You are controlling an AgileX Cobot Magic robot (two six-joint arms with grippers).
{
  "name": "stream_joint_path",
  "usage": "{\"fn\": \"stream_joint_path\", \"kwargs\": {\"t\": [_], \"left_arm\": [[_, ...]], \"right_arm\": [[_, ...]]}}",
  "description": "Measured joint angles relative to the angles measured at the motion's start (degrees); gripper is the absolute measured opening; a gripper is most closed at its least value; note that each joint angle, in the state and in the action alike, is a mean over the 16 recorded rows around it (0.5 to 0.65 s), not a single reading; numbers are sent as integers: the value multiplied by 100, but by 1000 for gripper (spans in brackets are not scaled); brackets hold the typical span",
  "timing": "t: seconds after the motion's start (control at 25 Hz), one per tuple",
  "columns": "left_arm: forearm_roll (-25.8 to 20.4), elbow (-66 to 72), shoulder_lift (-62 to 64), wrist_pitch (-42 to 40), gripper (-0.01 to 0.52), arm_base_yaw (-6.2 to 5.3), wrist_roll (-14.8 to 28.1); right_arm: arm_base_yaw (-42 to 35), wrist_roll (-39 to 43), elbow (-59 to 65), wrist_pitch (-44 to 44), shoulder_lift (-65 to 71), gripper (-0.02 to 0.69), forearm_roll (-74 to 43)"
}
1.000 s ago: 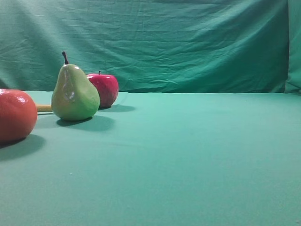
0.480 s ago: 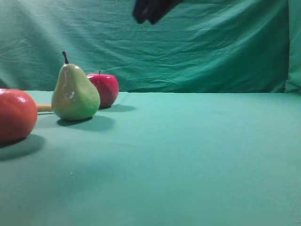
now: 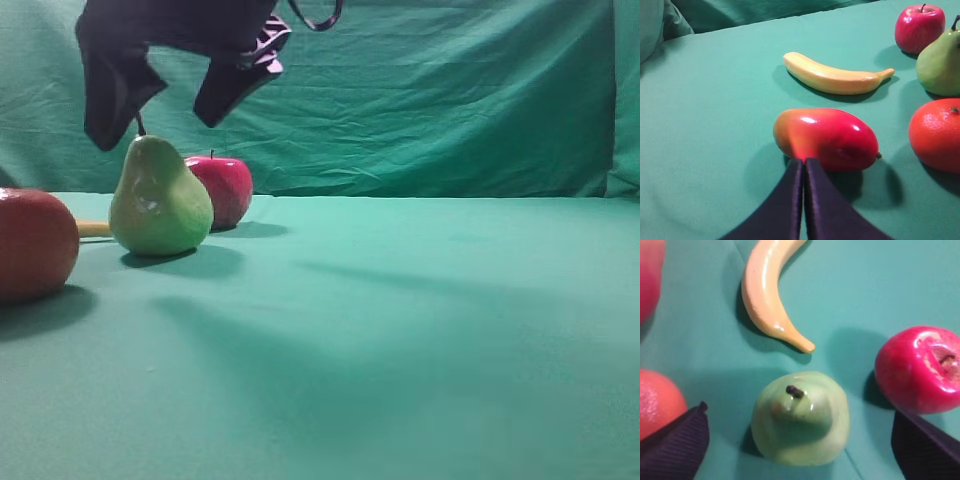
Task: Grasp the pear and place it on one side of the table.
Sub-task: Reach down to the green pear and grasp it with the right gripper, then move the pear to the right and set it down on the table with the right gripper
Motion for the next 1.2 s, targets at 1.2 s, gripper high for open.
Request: {"fn": "stream_joint_path", "kwargs": {"t": [1.2], "left_arm": [[0,0,0,0,0,0,0]], "right_arm": [[-2624,1217,2767,997,-3186,433,-519]]}}
